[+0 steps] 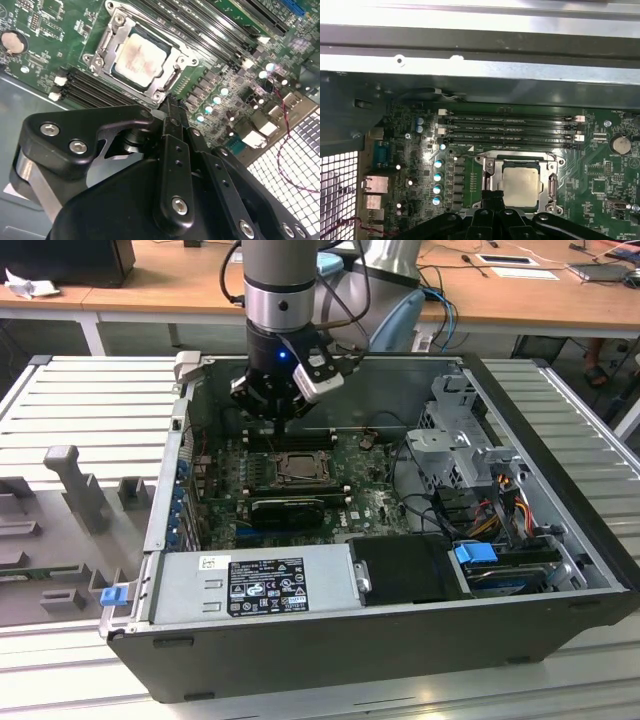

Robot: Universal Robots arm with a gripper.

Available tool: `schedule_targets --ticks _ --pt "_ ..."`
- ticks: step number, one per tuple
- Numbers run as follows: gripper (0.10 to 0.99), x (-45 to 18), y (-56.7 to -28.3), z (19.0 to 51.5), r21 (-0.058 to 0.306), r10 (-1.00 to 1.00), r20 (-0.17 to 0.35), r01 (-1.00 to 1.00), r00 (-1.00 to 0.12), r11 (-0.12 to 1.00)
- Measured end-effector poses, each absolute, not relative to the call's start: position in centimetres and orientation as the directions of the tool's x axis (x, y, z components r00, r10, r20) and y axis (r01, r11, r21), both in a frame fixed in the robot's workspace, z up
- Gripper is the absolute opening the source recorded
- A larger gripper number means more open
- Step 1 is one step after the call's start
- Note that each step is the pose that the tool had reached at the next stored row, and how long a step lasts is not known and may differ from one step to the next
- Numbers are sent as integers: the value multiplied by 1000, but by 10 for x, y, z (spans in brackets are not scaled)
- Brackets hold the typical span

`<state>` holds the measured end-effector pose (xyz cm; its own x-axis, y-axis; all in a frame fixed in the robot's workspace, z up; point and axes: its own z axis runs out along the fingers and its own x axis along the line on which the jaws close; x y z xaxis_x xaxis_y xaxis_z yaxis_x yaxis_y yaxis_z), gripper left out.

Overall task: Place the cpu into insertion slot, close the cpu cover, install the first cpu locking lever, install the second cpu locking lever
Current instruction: 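Install the first cpu locking lever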

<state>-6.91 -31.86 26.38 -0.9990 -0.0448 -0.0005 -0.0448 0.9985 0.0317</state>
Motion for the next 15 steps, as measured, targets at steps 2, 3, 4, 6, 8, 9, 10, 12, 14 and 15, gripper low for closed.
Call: schedule_targets --ticks 2,3,4,6,8,9,10,12,14,15 --pt "106 -72 -319 264 32 -45 -1 -45 -999 998" --pt "106 -73 -319 264 32 -45 0 -45 -999 998" --pt "106 -74 -319 264 32 -45 0 -45 -999 998" --pt "106 -75 -319 264 32 -45 -1 -45 -999 998" --pt "106 -78 -319 263 32 -45 0 -45 -999 998" --pt "106 -81 -319 263 32 -45 0 -45 -999 998" --pt "106 -83 -319 263 32 -45 0 -45 -999 998" --pt "106 -89 -319 263 32 -45 0 -45 -999 998" --pt "106 -96 -318 262 32 -45 -1 -45 -999 998" --pt "106 -99 -317 262 32 -45 -1 -45 -999 998"
